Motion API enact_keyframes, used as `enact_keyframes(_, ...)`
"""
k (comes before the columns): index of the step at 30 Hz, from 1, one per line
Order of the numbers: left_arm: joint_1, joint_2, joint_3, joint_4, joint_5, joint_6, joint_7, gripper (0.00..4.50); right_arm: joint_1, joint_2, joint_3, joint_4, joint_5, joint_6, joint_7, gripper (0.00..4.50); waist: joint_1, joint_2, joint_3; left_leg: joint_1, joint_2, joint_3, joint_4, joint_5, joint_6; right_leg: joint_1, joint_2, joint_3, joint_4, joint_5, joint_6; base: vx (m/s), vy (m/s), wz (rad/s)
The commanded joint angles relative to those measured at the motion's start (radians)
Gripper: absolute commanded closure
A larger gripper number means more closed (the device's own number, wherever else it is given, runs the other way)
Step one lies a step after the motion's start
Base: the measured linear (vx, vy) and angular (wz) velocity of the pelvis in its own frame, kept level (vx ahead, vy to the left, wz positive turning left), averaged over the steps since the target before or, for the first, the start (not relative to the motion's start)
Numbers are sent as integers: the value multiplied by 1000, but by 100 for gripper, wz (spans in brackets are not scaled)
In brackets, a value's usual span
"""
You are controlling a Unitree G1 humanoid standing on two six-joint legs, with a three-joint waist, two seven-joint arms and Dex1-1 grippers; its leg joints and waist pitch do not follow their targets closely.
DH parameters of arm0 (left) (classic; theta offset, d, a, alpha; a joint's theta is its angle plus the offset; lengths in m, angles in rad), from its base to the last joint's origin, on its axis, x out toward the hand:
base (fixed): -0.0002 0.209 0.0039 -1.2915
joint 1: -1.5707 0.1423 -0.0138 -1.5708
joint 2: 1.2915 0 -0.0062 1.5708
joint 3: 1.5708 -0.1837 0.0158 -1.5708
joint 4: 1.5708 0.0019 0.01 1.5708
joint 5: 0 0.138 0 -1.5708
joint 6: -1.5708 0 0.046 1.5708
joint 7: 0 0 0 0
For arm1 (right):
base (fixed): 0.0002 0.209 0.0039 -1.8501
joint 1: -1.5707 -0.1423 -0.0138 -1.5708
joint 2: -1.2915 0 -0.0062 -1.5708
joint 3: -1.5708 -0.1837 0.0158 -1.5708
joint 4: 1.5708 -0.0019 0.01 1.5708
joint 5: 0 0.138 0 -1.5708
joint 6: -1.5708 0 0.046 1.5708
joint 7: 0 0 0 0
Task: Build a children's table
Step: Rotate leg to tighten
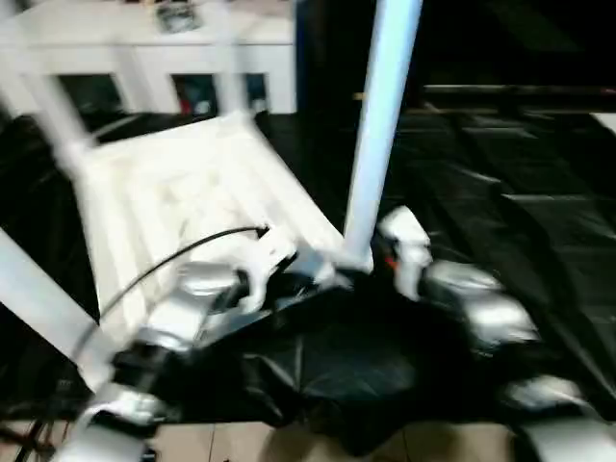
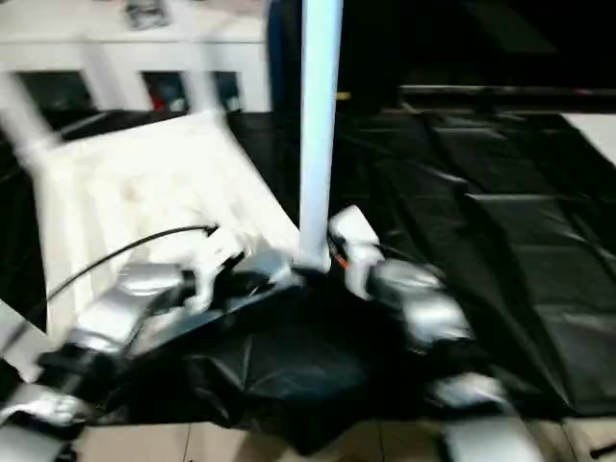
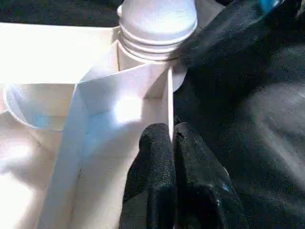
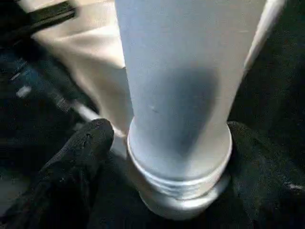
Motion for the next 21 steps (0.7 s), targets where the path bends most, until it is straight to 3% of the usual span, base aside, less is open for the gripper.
enact_keyframes(1,-6,-8,-30,-7,-24,-21,-58,450,16,20,109,-54,23,6,156,63,4,-8,-53,-1,19,3,-58,-227,77,50,-51,41,-84,-238,-217,0,0,0)
enact_keyframes(5,8,29,-64,-45,-48,-10,-172,450,17,-12,123,-68,26,8,222,63,13,-9,-53,0,23,5,-58,-215,78,50,-52,41,-77,-208,-234,0,0,0)
enact_keyframes(7,14,41,-80,-60,-54,-3,-206,450,16,-21,127,-72,26,8,238,63,21,-9,-54,7,25,8,-57,-216,76,45,-53,43,-77,-205,-243,0,0,0)
enact_keyframes(11,19,55,-93,-68,-62,-8,-257,450,17,-30,128,-84,19,10,256,63,29,-10,-52,2,24,6,-61,-216,65,49,-52,43,-76,-216,-230,0,0,0)
enact_keyframes(21,22,67,-89,-70,-58,-3,-270,450,18,-36,135,-102,39,60,308,150,33,-13,-55,1,22,7,-57,-187,66,52,-52,43,-73,-197,-228,0,0,0)
